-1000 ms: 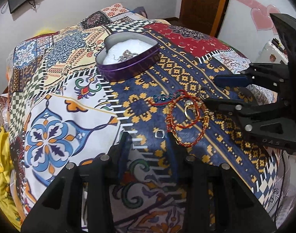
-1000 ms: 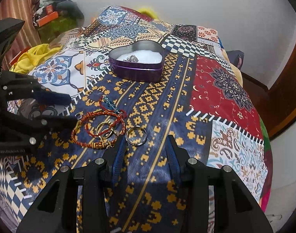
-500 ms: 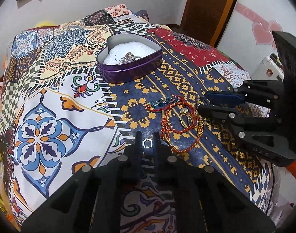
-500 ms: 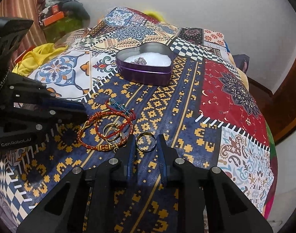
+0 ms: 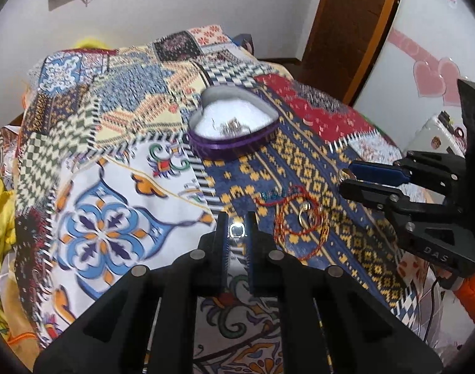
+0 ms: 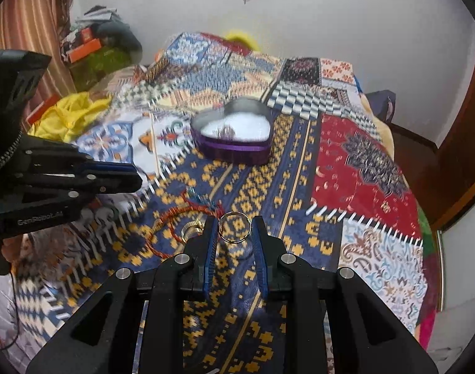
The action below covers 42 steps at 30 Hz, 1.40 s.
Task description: Organize jewelry
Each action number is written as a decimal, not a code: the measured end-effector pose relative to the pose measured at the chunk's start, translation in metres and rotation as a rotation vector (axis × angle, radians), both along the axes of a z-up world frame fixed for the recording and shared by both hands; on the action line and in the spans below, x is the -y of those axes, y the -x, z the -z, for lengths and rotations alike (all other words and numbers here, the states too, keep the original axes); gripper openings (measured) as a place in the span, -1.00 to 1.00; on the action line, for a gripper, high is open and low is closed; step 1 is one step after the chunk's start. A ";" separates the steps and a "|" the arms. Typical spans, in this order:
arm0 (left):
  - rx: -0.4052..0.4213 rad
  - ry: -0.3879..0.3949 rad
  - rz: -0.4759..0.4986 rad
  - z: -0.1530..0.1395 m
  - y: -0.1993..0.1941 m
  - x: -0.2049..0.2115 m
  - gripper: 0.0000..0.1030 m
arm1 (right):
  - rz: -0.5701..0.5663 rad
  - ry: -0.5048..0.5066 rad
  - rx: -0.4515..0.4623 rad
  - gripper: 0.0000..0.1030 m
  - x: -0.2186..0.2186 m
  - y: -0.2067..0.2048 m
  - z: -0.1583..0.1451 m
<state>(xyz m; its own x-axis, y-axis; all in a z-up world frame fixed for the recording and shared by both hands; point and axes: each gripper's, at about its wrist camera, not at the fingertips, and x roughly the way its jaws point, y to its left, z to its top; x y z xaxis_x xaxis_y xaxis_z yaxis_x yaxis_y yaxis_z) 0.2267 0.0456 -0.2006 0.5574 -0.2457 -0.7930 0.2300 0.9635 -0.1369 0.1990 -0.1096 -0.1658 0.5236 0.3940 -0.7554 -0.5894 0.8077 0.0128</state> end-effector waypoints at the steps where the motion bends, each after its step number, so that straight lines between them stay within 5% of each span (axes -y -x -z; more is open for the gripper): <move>1: 0.012 0.002 -0.006 -0.005 -0.001 -0.001 -0.84 | 0.002 -0.013 0.009 -0.61 -0.001 0.001 -0.005; 21: 0.169 0.038 -0.075 -0.060 -0.033 -0.007 -0.84 | 0.047 -0.123 0.148 -0.61 -0.007 -0.022 -0.061; 33: 0.173 0.058 -0.096 -0.060 -0.065 -0.008 -0.84 | 0.057 -0.152 0.137 -0.61 -0.016 -0.051 -0.057; 42: 0.119 0.078 -0.113 -0.035 -0.090 -0.014 -0.84 | 0.057 -0.155 0.046 -0.61 -0.021 -0.089 -0.035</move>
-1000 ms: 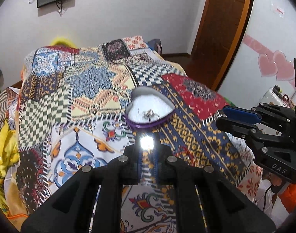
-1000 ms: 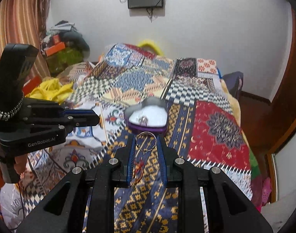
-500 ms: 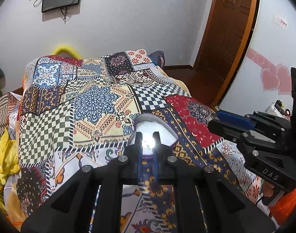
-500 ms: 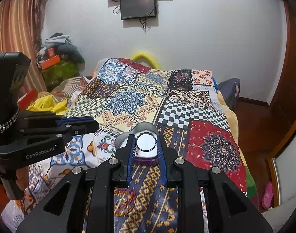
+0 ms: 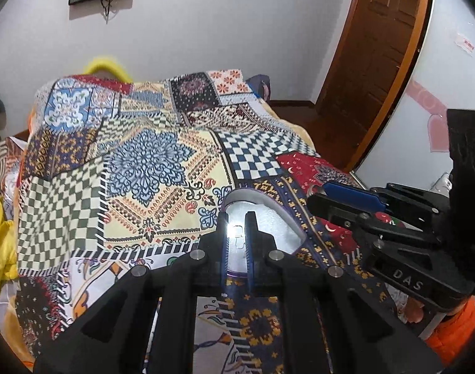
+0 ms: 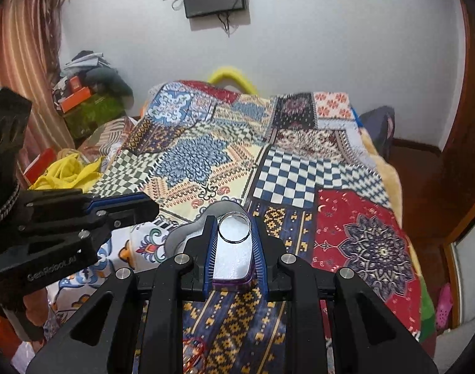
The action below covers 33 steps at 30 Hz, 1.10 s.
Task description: Organize jewelry
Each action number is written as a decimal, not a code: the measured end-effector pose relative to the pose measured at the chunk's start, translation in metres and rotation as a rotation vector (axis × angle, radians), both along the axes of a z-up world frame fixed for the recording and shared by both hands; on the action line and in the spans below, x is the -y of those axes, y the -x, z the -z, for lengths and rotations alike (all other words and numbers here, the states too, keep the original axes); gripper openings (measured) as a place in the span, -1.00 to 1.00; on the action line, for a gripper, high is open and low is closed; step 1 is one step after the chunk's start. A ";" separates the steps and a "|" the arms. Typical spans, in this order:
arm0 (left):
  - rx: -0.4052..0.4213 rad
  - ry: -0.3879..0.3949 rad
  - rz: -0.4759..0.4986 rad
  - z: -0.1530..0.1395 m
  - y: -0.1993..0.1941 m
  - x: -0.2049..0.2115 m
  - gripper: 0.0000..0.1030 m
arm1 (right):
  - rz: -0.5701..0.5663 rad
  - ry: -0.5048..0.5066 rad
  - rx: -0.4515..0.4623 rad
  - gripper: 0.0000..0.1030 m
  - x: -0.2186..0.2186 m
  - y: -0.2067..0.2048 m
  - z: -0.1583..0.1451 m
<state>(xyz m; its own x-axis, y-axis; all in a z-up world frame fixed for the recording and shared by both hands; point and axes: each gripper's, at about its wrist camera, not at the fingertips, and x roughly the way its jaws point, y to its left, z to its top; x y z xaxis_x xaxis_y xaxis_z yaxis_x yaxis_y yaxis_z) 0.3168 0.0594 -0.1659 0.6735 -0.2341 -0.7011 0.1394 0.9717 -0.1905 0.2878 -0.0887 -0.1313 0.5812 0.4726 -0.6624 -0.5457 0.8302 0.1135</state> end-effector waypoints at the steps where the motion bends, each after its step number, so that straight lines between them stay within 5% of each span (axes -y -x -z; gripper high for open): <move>1: -0.011 0.004 0.001 0.004 -0.003 0.000 -0.84 | -0.002 0.000 -0.014 -0.61 -0.001 -0.004 0.003; 13: -0.075 -0.028 0.038 0.035 -0.017 0.011 -0.84 | -0.040 0.016 -0.104 -0.61 -0.010 -0.023 0.026; 29: -0.086 -0.031 0.048 0.037 -0.017 0.012 -0.83 | -0.055 0.034 -0.140 -0.60 -0.012 -0.027 0.031; 33: -0.089 -0.035 0.033 0.035 -0.015 0.011 -0.66 | -0.062 0.046 -0.140 -0.51 -0.013 -0.026 0.029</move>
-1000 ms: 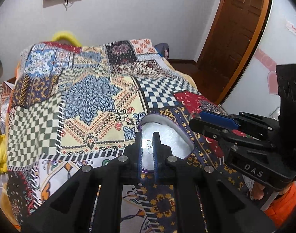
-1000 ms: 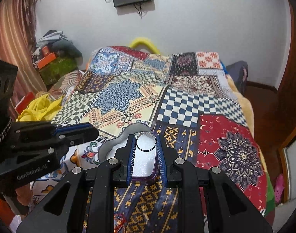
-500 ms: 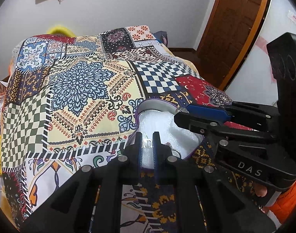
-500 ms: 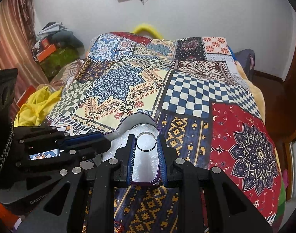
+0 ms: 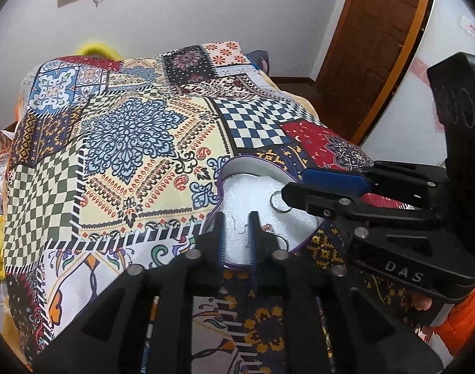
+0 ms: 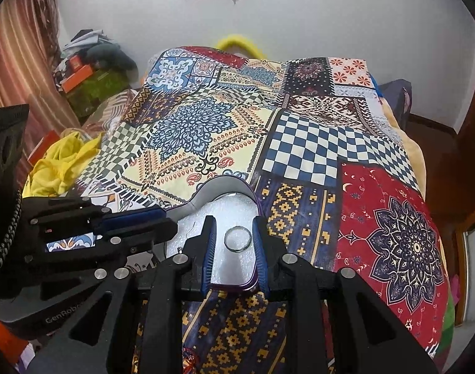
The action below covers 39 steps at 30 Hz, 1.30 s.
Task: Organize jewelry
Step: 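Withdraw both open tools from the tin back to the jewelry pile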
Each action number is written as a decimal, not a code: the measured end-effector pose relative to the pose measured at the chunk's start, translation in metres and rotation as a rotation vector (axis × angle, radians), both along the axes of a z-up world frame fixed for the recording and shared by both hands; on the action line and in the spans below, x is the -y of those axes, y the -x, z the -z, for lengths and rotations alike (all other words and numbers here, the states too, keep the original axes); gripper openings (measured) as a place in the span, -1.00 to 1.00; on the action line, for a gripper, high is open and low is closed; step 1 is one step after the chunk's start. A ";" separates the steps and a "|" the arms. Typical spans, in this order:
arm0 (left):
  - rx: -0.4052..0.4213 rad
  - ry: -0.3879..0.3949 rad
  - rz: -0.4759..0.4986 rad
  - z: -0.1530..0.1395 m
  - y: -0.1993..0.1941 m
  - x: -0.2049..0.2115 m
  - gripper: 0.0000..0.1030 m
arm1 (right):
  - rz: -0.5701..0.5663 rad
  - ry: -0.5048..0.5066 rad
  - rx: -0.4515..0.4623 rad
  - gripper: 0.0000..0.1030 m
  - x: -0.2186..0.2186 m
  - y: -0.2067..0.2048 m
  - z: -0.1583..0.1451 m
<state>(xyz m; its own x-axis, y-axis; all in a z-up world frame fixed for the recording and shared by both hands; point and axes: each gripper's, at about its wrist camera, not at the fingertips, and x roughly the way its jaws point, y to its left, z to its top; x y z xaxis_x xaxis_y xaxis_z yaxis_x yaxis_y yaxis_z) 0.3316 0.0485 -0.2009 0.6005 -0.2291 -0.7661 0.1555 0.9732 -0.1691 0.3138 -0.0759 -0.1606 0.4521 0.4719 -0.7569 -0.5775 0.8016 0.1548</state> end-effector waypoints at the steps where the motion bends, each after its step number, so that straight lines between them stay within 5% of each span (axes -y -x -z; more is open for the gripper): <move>1: 0.001 -0.002 -0.004 -0.001 0.001 0.000 -0.65 | 0.001 0.002 0.002 -0.43 0.000 0.000 0.000; 21: 0.126 -0.032 -0.039 -0.068 0.053 -0.003 -0.63 | 0.025 -0.008 0.142 -0.39 0.018 0.050 -0.056; 29: 0.195 -0.070 -0.031 -0.094 0.094 0.005 -0.38 | 0.045 -0.022 0.206 -0.38 0.032 0.088 -0.079; 39: 0.181 -0.085 -0.016 -0.086 0.125 0.011 -0.29 | 0.082 -0.008 0.208 -0.20 0.049 0.115 -0.070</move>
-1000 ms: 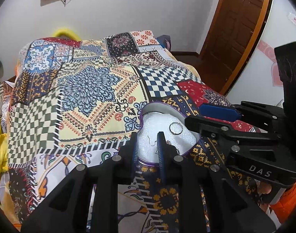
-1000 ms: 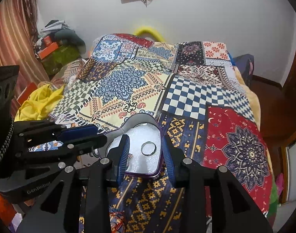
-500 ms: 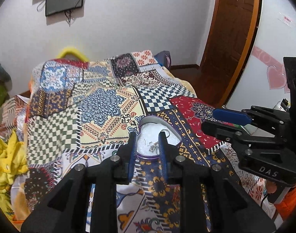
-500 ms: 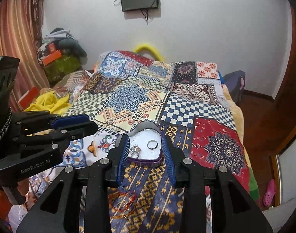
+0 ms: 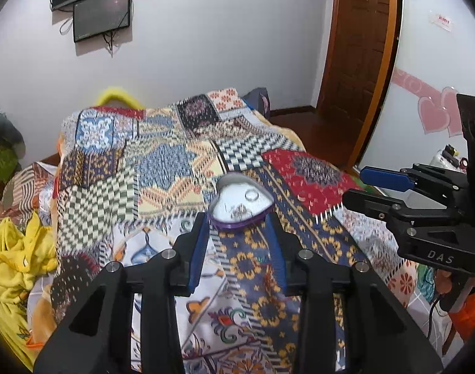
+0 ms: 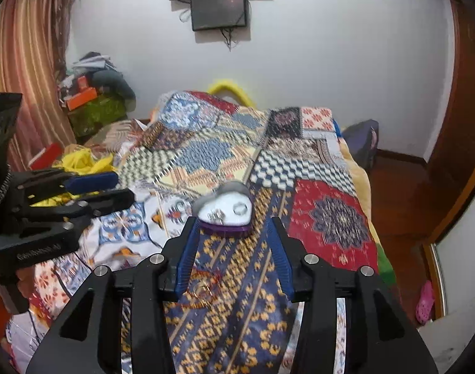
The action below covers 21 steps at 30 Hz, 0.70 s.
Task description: Organize jewelry
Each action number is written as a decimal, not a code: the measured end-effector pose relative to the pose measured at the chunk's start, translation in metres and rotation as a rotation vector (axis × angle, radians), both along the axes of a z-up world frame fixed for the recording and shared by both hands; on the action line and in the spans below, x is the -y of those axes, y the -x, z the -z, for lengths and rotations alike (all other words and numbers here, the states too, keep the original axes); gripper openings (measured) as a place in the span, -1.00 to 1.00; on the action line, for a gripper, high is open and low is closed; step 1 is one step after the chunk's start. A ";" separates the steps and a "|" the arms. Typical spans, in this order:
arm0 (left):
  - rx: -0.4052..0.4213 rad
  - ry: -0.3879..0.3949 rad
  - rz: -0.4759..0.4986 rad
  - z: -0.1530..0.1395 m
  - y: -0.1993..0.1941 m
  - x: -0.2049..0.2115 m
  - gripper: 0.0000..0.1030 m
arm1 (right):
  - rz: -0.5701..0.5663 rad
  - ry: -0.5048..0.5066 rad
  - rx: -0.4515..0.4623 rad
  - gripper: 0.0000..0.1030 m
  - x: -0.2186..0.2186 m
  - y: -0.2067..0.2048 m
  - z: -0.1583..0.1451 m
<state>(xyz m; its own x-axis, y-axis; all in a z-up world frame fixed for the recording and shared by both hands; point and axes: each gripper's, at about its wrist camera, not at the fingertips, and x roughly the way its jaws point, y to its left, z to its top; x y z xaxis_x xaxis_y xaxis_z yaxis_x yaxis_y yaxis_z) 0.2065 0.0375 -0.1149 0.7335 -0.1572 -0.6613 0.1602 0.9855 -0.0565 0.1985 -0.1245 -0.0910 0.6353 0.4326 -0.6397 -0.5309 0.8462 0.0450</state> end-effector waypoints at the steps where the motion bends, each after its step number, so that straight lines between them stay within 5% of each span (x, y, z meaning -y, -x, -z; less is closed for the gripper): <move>1: -0.017 -0.001 0.004 0.006 0.001 0.000 -0.29 | 0.004 0.006 -0.014 -0.20 0.000 0.000 0.005; 12: -0.191 -0.007 0.039 0.076 -0.005 0.015 -0.29 | 0.035 0.102 -0.107 -0.20 0.008 0.006 0.059; 21: -0.299 0.029 0.062 0.117 -0.017 0.028 -0.62 | 0.051 0.088 -0.178 -0.20 0.020 0.005 0.078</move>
